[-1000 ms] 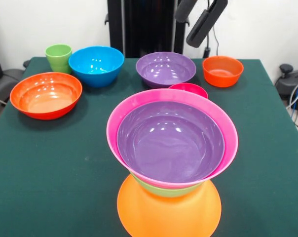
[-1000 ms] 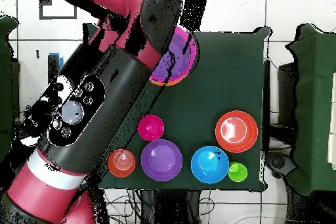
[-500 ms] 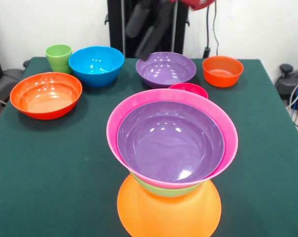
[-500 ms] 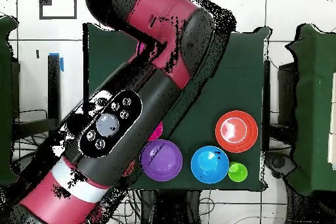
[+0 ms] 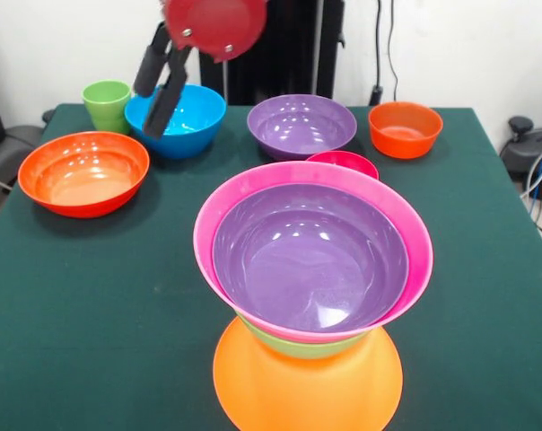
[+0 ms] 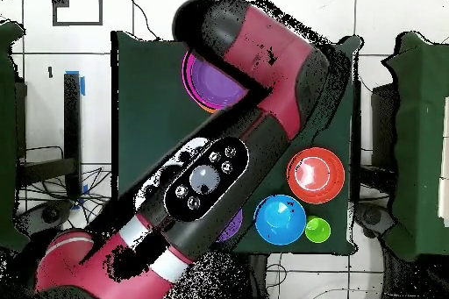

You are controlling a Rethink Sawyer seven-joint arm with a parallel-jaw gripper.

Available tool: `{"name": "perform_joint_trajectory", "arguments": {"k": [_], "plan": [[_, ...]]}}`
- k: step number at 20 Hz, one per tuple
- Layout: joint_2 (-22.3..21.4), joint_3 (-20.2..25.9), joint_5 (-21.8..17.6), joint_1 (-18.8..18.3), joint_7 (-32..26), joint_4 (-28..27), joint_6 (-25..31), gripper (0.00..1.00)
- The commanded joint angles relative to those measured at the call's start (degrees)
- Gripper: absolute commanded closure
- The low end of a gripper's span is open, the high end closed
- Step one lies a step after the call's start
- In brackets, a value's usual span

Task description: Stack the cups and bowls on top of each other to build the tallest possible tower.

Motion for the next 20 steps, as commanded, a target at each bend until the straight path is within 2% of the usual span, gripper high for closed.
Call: {"name": "perform_joint_trajectory", "arguments": {"k": [1,9,20], "plan": [[-3.2,17.3,-7.7,-1.0,-15.0,9.0,-5.2,0.0],[-6.3,25.0,-13.5,-3.0,-13.7,14.1,-11.3,0.0],[-9.8,31.8,-21.0,-5.2,-10.3,19.6,-15.7,0.0]]}}
